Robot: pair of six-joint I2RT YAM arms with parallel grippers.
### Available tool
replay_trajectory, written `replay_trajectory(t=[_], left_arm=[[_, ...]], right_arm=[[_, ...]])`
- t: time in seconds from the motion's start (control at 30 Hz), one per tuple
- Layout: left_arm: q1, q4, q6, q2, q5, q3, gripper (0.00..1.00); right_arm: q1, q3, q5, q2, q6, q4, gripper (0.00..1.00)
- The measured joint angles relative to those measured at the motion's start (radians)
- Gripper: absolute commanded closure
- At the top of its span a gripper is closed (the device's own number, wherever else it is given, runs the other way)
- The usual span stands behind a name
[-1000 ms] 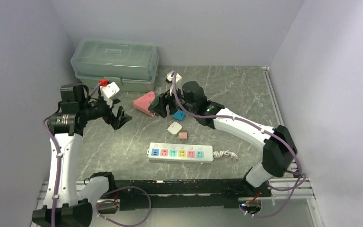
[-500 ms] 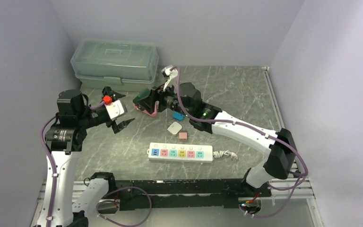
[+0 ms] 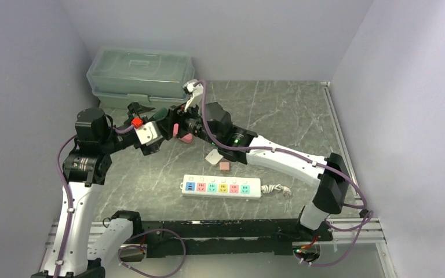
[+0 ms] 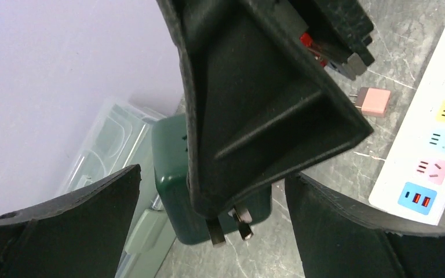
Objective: Insert the plug
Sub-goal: Pick up the plug from the center of the board.
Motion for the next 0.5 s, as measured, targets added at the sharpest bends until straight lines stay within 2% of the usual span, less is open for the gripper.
replay_trajectory(t=[0.03, 0.13, 0.17, 0.27, 0.4, 0.5], left_arm=[[-0.001, 0.003, 0.0, -0.002, 0.0, 0.0, 0.03], [-0.004, 0.006, 0.002, -0.003, -0.002, 0.0, 0.26], [-0.004, 0.006, 0.002, -0.003, -0.002, 0.0, 0.37], [-0.006, -0.009, 0.004, -0.002, 0.0, 0.003, 0.78], [-0.006, -0.035, -0.002, 0.012, -0.003, 0.025, 0.97], [-0.006, -0.055, -0.003, 0.018, -0.001, 0.03, 1.0]], right_arm=[[0.005, 0.005, 0.003, 0.004, 0.0, 0.0, 0.39], [0.022, 0.014, 0.017, 0.008, -0.001, -0.002, 0.37], [0.026, 0.019, 0.019, 0.009, -0.001, -0.004, 0.35], [0.034, 0.027, 0.035, 0.01, 0.003, -0.006, 0.29], [0.034, 0.029, 0.029, 0.009, 0.004, -0.003, 0.19], [0.033, -0.002, 0.022, -0.014, -0.003, 0.004, 0.08]])
